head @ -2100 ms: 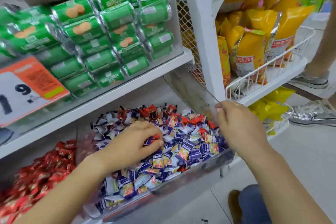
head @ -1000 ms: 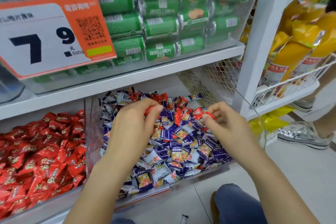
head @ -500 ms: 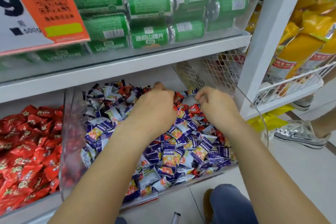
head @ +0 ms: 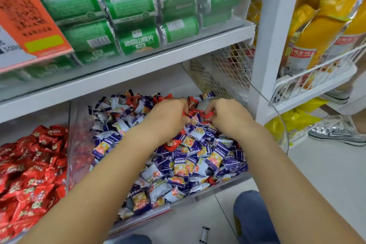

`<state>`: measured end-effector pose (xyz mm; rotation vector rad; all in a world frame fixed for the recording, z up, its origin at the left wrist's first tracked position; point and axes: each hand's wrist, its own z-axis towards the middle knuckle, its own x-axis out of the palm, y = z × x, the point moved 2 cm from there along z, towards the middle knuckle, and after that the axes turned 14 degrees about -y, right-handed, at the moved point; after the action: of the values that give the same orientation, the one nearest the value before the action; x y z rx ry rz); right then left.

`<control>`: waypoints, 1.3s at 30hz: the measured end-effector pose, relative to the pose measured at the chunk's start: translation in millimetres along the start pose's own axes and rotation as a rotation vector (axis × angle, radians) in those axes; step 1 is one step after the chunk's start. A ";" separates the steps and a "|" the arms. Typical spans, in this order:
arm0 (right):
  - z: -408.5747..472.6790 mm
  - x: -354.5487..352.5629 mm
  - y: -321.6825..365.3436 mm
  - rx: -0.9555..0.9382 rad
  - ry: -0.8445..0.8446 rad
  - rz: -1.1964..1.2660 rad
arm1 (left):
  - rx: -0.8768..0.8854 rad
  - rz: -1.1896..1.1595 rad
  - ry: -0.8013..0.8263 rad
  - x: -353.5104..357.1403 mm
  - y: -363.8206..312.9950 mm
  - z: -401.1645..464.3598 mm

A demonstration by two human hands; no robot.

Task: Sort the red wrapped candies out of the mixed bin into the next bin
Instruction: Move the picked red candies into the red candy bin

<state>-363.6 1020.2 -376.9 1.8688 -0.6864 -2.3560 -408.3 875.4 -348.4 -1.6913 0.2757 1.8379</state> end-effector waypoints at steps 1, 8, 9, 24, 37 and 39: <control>-4.4 -10.2 3.0 -0.011 -0.039 0.036 | -0.014 -0.026 -0.003 -2.3 1.9 -0.2; -66.9 -82.2 -7.0 0.019 -0.294 0.063 | -0.108 -0.138 0.058 -4.6 7.1 5.9; -72.3 -82.3 -10.9 0.046 -0.281 0.027 | -0.138 -0.158 0.011 -4.6 6.1 9.1; -72.8 -35.8 -8.0 -0.045 -0.127 -0.151 | -0.021 0.215 0.262 53.5 -10.7 72.2; -81.0 -40.0 -18.7 -0.046 -0.135 -0.073 | 0.187 -0.047 0.275 37.5 -10.0 51.0; -81.6 -41.1 -18.8 -0.040 -0.126 -0.060 | 0.193 -0.121 0.132 15.9 -2.4 38.3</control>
<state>-271.9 1025.1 -360.1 1.7617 -0.5969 -2.5229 -438.5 902.8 -356.9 -1.6588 0.3841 1.5630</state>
